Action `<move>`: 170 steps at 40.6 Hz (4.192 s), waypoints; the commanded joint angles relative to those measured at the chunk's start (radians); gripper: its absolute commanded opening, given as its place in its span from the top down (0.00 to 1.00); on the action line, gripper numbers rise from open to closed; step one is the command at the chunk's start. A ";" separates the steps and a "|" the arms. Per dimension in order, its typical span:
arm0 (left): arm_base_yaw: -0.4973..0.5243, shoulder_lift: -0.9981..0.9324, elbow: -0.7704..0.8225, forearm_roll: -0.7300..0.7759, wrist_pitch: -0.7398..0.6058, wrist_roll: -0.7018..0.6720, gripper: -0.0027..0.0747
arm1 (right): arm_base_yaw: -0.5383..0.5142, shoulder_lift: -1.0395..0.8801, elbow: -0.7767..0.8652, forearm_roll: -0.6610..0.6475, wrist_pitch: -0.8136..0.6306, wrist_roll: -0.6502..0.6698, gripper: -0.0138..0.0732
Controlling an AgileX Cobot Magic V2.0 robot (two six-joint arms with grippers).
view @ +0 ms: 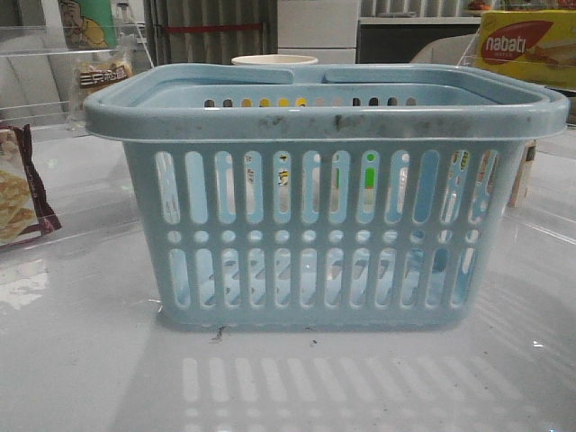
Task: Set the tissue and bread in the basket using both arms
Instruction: 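Grasp the white tissue pack with the right gripper and carry it over the basket, then lower the tissue pack into the basket and open the right gripper, then grasp the bagged bread roll on the shelf with the left gripper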
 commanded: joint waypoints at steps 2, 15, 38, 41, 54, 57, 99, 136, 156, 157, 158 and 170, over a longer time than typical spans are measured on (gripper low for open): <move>-0.006 0.010 -0.029 -0.006 -0.076 0.002 0.24 | 0.005 -0.107 -0.037 -0.005 -0.031 -0.003 0.62; -0.006 0.010 -0.029 -0.006 -0.076 0.002 0.24 | 0.134 -0.317 -0.037 0.009 0.018 -0.003 0.62; -0.006 0.010 -0.029 -0.006 -0.076 0.002 0.24 | 0.584 -0.358 0.058 0.211 0.014 -0.003 0.62; -0.006 0.010 -0.029 -0.006 -0.076 0.002 0.24 | 0.608 -0.325 0.085 0.234 0.004 -0.003 0.62; -0.006 0.010 -0.029 -0.006 -0.076 0.002 0.24 | 0.626 -0.222 0.099 0.272 -0.025 -0.003 0.27; -0.006 0.010 -0.029 -0.006 -0.076 0.002 0.24 | 0.626 -0.237 0.098 0.272 -0.033 -0.003 0.22; -0.006 0.010 -0.029 -0.006 -0.076 0.002 0.24 | 0.646 -1.126 0.665 0.258 0.005 -0.141 0.22; 0.088 0.489 -0.289 0.118 -0.200 -0.010 0.23 | 0.646 -1.195 0.733 0.258 0.019 -0.141 0.22; 0.286 1.145 -0.782 0.109 -0.321 -0.010 0.24 | 0.646 -1.195 0.733 0.258 0.020 -0.141 0.22; 0.286 1.179 -0.804 0.109 -0.326 -0.010 0.24 | 0.646 -1.195 0.733 0.258 0.020 -0.141 0.22; 0.288 1.203 -0.832 0.109 -0.333 -0.010 0.24 | 0.646 -1.195 0.733 0.258 0.020 -0.141 0.22; 0.292 1.464 -1.062 0.118 -0.425 -0.010 0.24 | 0.646 -1.195 0.733 0.258 0.020 -0.141 0.22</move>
